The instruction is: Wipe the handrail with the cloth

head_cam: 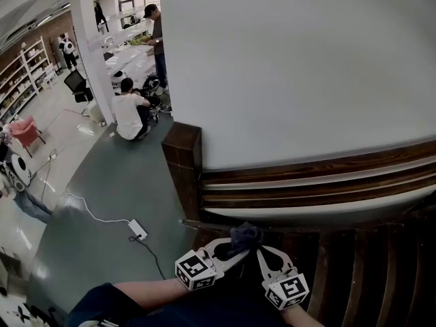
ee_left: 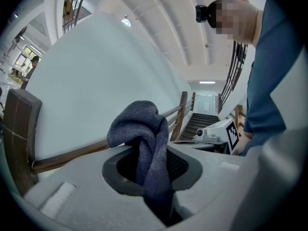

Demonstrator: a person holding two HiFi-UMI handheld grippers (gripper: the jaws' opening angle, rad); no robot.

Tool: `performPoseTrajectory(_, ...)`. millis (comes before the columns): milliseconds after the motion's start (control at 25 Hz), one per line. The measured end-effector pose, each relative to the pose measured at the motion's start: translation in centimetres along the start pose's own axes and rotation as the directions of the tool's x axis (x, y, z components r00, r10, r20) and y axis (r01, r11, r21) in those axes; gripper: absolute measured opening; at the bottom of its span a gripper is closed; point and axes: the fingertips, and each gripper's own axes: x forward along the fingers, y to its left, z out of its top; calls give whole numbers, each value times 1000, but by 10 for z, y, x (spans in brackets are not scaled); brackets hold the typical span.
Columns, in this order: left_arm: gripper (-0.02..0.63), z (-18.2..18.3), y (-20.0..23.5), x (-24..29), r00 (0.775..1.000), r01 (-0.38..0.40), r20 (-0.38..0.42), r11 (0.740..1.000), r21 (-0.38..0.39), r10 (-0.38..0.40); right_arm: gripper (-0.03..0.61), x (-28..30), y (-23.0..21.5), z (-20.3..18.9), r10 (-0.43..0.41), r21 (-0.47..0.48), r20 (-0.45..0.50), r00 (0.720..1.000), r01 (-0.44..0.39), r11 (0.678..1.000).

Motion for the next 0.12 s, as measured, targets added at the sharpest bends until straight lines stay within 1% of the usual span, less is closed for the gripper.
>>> performPoseTrajectory(120,83,2,5,-1,1000,-8,9,1000,-6,8,8,4,-1,2,3,-3,-1,1000,-3,1000)
